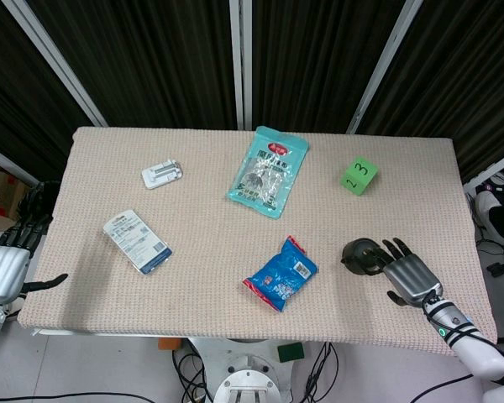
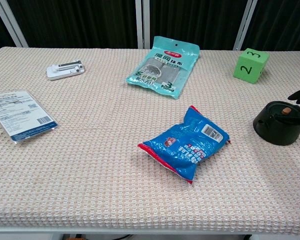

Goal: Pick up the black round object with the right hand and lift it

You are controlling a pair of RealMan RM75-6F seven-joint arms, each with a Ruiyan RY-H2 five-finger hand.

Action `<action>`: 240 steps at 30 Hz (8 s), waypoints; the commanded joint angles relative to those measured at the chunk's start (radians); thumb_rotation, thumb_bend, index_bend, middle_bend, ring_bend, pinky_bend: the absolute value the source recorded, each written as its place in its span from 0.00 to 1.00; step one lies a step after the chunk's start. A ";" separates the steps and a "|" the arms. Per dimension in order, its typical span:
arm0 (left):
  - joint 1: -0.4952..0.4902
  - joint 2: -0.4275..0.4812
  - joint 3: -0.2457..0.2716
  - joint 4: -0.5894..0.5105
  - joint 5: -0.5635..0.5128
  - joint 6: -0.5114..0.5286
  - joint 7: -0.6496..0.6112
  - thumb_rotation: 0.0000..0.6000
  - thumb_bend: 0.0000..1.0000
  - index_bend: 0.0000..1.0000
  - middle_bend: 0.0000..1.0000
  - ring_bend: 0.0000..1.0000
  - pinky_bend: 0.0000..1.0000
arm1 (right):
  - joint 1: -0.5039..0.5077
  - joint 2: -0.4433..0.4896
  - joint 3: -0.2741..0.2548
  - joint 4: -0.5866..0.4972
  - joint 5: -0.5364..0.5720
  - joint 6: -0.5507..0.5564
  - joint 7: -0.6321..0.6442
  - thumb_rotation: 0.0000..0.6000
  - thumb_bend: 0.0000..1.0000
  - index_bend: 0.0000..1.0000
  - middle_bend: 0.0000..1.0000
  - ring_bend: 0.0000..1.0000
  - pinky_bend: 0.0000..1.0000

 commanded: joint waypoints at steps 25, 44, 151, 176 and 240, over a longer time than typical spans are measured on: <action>-0.003 0.001 0.005 0.011 0.001 -0.006 -0.032 0.74 0.01 0.07 0.08 0.01 0.18 | 0.016 -0.020 -0.004 0.029 -0.007 -0.009 0.020 1.00 0.29 0.17 0.21 0.09 0.00; -0.003 0.004 0.005 0.015 0.001 -0.004 -0.038 0.75 0.01 0.07 0.08 0.01 0.18 | 0.056 -0.042 0.002 0.030 0.011 -0.066 0.059 1.00 0.30 0.26 0.26 0.18 0.00; -0.004 0.004 0.005 0.019 -0.008 -0.015 -0.049 0.81 0.02 0.09 0.07 0.01 0.19 | 0.059 -0.101 0.049 0.116 -0.044 0.046 0.230 1.00 0.02 1.00 0.95 0.88 0.29; -0.010 -0.001 0.003 0.023 -0.014 -0.030 -0.053 0.86 0.02 0.09 0.07 0.01 0.19 | -0.008 -0.217 0.107 0.279 -0.172 0.314 0.382 0.57 0.00 1.00 1.00 1.00 0.47; -0.010 0.000 -0.003 0.028 -0.031 -0.039 -0.059 0.94 0.02 0.09 0.07 0.01 0.19 | 0.130 -0.238 0.172 0.347 -0.213 0.243 0.295 0.84 0.45 1.00 1.00 1.00 0.52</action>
